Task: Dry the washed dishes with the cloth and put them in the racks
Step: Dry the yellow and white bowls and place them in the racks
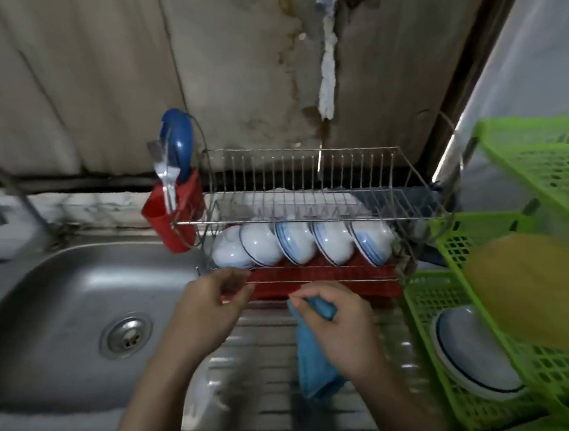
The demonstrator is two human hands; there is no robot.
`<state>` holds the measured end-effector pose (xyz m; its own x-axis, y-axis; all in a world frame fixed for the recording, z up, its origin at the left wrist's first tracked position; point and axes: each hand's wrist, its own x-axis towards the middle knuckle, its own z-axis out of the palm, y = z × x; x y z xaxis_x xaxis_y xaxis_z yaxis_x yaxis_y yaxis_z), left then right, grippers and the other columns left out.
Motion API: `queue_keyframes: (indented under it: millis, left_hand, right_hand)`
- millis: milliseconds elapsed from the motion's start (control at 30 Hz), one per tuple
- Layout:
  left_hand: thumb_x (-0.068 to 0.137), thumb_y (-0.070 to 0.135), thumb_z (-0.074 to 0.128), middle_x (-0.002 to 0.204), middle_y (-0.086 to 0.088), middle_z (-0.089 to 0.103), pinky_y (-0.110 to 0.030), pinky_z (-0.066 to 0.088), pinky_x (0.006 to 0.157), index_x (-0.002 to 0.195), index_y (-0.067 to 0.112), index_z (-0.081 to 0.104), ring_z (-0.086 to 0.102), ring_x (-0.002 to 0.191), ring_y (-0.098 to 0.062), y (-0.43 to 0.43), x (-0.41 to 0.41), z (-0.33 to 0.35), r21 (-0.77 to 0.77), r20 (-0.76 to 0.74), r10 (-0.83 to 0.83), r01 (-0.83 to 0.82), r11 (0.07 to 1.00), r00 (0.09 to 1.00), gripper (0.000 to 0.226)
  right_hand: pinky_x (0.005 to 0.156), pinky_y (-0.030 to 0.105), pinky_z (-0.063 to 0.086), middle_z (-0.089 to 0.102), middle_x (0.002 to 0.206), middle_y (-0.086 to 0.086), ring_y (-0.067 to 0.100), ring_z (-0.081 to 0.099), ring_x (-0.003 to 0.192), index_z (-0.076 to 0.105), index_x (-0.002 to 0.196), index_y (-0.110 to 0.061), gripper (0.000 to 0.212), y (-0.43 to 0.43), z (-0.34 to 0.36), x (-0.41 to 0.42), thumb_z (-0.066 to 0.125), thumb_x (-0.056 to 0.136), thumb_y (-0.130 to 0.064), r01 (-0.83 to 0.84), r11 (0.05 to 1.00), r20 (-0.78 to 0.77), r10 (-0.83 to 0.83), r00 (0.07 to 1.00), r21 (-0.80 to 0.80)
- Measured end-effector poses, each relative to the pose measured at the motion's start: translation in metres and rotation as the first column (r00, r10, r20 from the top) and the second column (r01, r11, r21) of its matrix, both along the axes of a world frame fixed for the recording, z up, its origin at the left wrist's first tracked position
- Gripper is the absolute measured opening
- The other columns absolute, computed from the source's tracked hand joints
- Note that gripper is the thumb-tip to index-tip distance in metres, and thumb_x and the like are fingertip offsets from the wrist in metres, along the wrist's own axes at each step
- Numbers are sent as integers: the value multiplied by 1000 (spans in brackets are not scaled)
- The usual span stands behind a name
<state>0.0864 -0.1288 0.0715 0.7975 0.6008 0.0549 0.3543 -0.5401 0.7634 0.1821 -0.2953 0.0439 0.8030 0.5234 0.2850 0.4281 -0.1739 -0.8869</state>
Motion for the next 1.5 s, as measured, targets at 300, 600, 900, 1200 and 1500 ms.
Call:
queue_keyframes:
  millis: [300,600,900,1200,1500]
  left_hand:
    - [89,22,67,94,4,73,-27,50,87,108,21,71,67,92,-10,62,-124,2,42,-50,320,-318,947,946,19]
    - [90,24,66,89,6,71,-14,44,74,107,17,73,64,81,-3,147,-264,-6,86,-71,418,-412,907,906,19]
    - [92,26,63,86,13,67,-24,50,79,108,20,70,62,84,0,228,-385,-18,77,-98,490,-484,871,866,19]
    - [92,28,61,89,10,68,-28,51,82,106,21,71,64,86,-5,301,-415,-38,40,-157,514,-514,857,843,18]
    - [93,23,58,104,3,72,-33,48,90,110,18,71,64,99,-15,414,-386,-51,89,-188,531,-524,847,826,22]
  right_hand:
    - [81,10,46,71,86,-20,-1,66,87,79,84,-24,9,106,-10,-63,78,81,-16,-356,929,-49,353,934,-98]
    - [77,7,45,69,81,-30,-7,64,85,78,80,-33,12,218,-9,-185,78,82,-22,-463,879,-66,458,887,-113]
    - [67,5,42,64,72,-36,-16,59,78,70,72,-44,21,327,-10,-285,76,84,-28,-518,843,-121,505,855,-144]
    - [75,22,49,72,85,-15,6,64,85,69,72,-41,17,424,-13,-314,75,83,-30,-553,807,-129,538,833,-205]
    - [81,29,50,65,107,-6,16,60,100,71,109,-28,26,552,-23,-297,76,83,-29,-568,711,-128,572,810,-414]
